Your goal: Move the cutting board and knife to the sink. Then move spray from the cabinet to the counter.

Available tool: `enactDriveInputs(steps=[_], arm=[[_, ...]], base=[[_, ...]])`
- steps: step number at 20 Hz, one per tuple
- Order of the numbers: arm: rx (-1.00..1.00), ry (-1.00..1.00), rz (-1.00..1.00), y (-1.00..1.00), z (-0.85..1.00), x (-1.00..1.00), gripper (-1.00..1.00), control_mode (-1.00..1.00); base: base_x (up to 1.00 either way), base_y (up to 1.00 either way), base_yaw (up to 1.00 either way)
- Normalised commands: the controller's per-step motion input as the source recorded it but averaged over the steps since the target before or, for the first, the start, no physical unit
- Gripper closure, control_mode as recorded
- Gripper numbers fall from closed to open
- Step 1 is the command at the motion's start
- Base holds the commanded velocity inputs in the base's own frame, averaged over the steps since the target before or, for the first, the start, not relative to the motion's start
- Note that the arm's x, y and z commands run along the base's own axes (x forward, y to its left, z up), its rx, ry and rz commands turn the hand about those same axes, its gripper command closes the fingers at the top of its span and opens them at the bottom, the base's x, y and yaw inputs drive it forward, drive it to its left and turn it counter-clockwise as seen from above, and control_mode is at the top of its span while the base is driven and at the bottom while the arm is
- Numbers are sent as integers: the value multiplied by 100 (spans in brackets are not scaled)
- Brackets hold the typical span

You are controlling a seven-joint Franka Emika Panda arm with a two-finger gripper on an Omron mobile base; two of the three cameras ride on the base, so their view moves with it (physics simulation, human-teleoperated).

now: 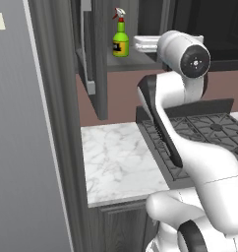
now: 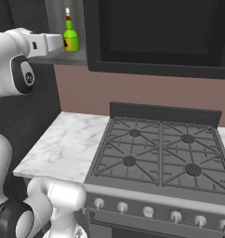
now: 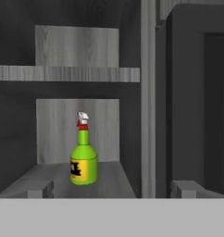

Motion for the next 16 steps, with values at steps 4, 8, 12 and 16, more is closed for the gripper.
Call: enactDriveInputs(steps=[4,8,12,16], arm=[[0,0,2,1,0,11,-100,-100],[0,0,2,4,0,13,-100,-100],[0,0,0,8,0,14,-100,-100],[0,0,1,7,0,15,-100,-100]], base=[[0,0,0],[0,0,0],[0,0,0],[0,0,0]])
